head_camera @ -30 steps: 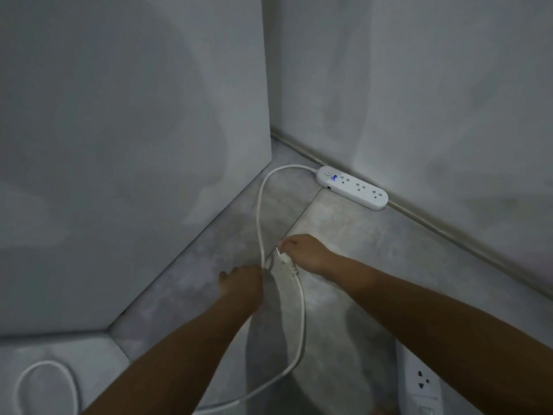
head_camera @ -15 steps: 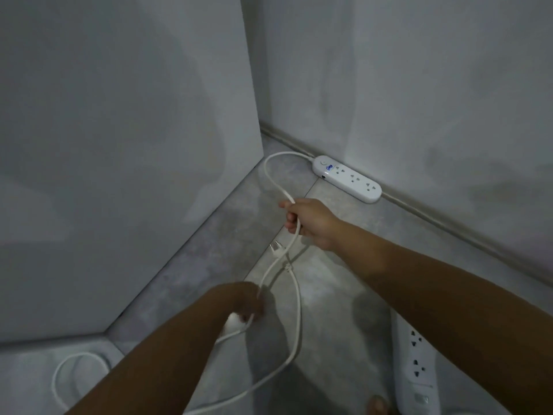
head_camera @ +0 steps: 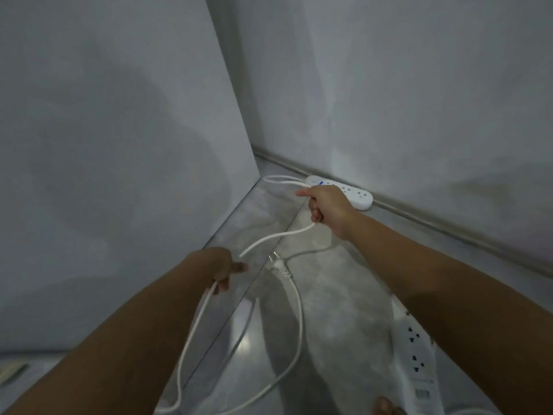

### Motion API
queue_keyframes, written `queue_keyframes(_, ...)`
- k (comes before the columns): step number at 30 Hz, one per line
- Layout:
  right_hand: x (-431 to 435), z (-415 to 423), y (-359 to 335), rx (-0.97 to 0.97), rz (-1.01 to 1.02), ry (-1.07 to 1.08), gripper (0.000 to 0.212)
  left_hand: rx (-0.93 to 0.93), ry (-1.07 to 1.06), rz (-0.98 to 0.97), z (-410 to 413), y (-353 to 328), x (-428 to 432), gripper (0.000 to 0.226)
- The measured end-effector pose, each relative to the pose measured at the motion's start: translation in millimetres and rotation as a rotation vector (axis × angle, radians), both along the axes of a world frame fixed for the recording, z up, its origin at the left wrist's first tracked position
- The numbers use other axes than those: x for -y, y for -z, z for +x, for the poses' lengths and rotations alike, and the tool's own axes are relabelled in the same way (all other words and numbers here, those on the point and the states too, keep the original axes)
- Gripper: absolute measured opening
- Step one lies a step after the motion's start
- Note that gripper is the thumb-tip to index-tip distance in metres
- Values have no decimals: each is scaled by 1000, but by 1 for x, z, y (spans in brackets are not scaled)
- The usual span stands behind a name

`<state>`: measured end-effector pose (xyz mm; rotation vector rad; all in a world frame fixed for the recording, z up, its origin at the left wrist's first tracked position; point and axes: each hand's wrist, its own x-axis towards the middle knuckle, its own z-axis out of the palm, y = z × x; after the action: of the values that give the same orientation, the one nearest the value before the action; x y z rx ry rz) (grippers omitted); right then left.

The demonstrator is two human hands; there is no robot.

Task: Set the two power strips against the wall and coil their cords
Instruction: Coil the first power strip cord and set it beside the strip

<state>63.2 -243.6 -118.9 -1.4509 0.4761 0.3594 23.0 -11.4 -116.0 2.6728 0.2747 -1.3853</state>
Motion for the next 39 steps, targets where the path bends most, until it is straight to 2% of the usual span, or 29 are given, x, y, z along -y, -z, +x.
queue_keyframes(2,10,1,-1,46,-74,-5,16,12,-133,-53,14,3,1,61)
queue_keyframes(5,19,0,7,96,-210,-77,18,-82,-498,-253,33,15,8,43)
queue_keyframes(8,17,2,21,115,-268,-194,14,-75,-768,-445,51,29,25,39)
queue_keyframes(13,22,20,33,164,-410,-387,31,-111,-1181,-878,88,39,58,27)
queue_keyframes(16,19,17,46,114,-388,-477,31,-88,-1269,-999,115,36,72,18)
queue_keyframes(20,1,9,53,79,-345,-584,33,-111,-1248,-988,129,36,99,16)
queue_keyframes(23,-7,13,52,108,-338,-639,29,-14,-1365,-989,138,40,108,20)
queue_keyframes(26,-15,18,48,59,-263,-595,18,83,-1496,-1047,144,40,113,29)
queue_keyframes(29,-22,25,50,19,-273,-532,12,148,-1412,-1099,141,33,120,27)
queue_keyframes(31,-25,28,51,-27,-161,-442,8,192,-1201,-1072,136,35,119,24)
queue_keyframes(33,-26,31,53,-21,-118,-345,14,222,-952,-1014,125,44,111,26)
queue_keyframes(36,-19,36,53,98,-338,-304,17,100,-837,-975,93,62,92,54)
queue_keyframes(39,-6,39,61,170,-640,-446,17,-161,-648,-922,54,72,77,73)
